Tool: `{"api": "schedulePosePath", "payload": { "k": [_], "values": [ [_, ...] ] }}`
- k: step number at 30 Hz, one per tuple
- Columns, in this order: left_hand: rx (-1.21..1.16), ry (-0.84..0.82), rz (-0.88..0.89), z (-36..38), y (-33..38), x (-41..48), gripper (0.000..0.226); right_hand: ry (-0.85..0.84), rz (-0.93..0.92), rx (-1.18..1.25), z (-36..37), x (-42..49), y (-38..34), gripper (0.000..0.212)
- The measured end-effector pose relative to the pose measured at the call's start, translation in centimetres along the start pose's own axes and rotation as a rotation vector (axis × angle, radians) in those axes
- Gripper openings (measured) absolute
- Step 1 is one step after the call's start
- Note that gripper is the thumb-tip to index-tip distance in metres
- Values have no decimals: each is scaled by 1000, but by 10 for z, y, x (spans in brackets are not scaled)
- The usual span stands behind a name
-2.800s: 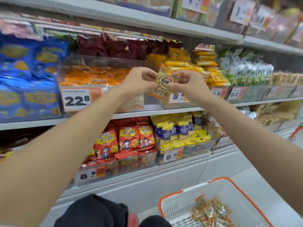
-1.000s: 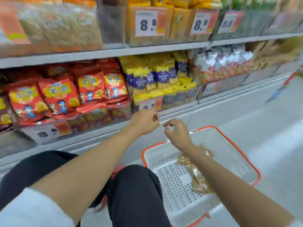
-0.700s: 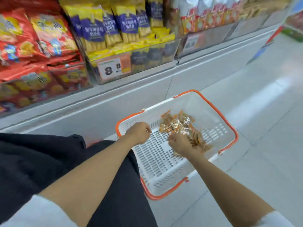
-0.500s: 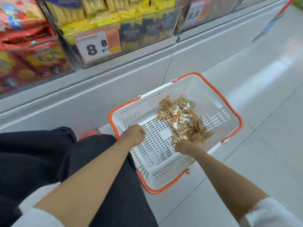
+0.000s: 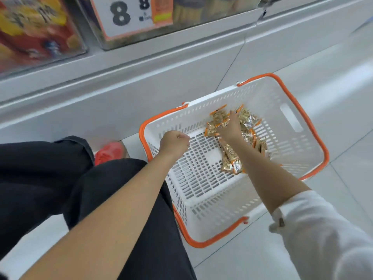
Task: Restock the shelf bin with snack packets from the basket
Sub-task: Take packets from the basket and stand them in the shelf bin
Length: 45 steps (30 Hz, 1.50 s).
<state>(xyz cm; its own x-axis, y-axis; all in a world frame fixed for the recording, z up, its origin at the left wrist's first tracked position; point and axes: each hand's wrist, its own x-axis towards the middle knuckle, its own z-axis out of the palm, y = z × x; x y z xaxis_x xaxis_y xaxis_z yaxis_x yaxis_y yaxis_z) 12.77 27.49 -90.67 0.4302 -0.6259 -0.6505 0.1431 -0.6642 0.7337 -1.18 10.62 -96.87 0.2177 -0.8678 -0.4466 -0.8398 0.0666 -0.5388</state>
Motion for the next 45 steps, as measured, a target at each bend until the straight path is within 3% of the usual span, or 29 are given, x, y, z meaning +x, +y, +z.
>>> {"api": "schedulePosePath", "payload": {
  "k": [7, 11, 15, 18, 20, 25, 28, 31, 33, 36, 38, 42, 45],
  "values": [
    [-3, 3, -40, 4, -4, 7, 17, 44, 157, 260, 32, 25, -37, 36],
    [3, -5, -49, 5, -5, 9, 15, -1, 302, 332, 49, 35, -33, 60],
    [0, 4, -54, 5, -5, 7, 17, -54, 435, 623, 53, 35, -31, 46],
    [1, 9, -51, 6, -5, 6, 18, -117, 461, 873, 55, 31, -35, 58],
    [4, 15, -55, 6, -4, 7, 19, -144, 442, 962, 59, 19, -40, 54],
    [-4, 30, -63, 8, -3, 6, 19, -68, 415, 945, 66, 3, -47, 35],
    [15, 31, -55, 8, -2, 3, 22, -107, 464, 848, 68, 15, -45, 7],
    [4, 56, -50, 3, -1, -1, 24, -82, 486, 903, 57, 8, -38, 12],
    [-14, 82, -51, 0, 1, -2, 22, -161, 564, 959, 50, -3, -28, 25],
    [8, 117, -38, -1, 3, -4, 20, -341, 518, 920, 35, -27, -21, 21],
    [67, 105, 5, -1, 6, -7, 30, -406, 441, 885, 20, -42, -19, 21],
    [134, -29, 77, -5, 19, -12, 49, -571, 148, 773, -14, -69, -24, 18],
    [-22, -215, -14, -13, 40, -21, 35, -566, -22, 762, -40, -94, -45, 17]
  ]
}}
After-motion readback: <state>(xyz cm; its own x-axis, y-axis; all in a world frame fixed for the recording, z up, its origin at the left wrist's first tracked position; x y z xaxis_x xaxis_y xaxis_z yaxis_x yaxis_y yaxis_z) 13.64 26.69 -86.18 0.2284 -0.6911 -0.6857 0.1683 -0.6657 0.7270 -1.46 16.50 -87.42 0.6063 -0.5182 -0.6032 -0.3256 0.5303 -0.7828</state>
